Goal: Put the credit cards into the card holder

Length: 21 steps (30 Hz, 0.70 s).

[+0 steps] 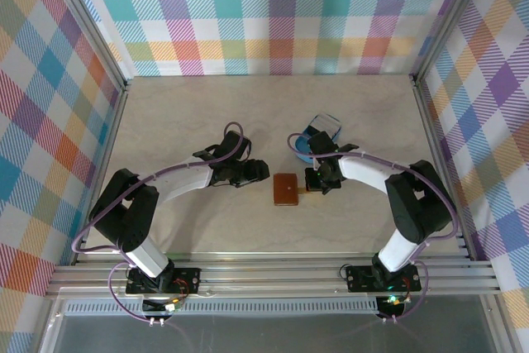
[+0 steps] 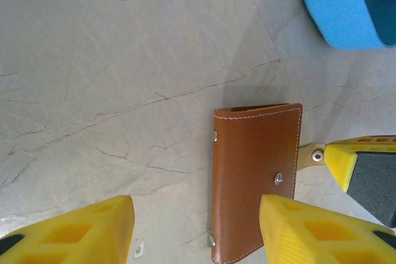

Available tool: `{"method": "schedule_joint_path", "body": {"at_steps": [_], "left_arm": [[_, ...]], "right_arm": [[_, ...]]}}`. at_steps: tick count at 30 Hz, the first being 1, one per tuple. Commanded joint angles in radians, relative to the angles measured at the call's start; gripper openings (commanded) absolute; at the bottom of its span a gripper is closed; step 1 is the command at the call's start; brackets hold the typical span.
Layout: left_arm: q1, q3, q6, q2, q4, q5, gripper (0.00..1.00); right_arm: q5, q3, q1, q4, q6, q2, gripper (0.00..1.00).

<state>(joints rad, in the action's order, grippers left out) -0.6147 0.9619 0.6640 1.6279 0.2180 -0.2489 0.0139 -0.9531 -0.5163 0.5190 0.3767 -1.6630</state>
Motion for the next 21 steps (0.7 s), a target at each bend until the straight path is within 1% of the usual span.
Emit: {"method": "schedule_joint_path", "body": {"at_steps": [1, 7, 12, 16, 21], "left_arm": [[-0.01, 0.01, -0.012, 0.003, 0.009, 0.006, 0.56], [-0.008, -0.01, -0.012, -0.027, 0.01, 0.018, 0.56], [-0.009, -0.032, -0.004, -0.056, 0.0, 0.026, 0.56], [-0.01, -0.033, -0.007, -0.062, 0.0, 0.017, 0.56], [-0.009, -0.034, -0.019, -0.074, 0.007, 0.01, 0.57]], "right_arm": [[0.027, 0.003, 0.004, 0.031, -0.024, -0.046, 0.05], [0.03, 0.014, 0.004, 0.013, -0.024, -0.055, 0.06], [0.039, 0.017, 0.002, 0.015, -0.024, -0.065, 0.09], [0.042, 0.018, 0.002, 0.022, -0.01, -0.022, 0.19], [-0.009, 0.008, 0.003, 0.033, 0.029, 0.102, 0.35]]}}
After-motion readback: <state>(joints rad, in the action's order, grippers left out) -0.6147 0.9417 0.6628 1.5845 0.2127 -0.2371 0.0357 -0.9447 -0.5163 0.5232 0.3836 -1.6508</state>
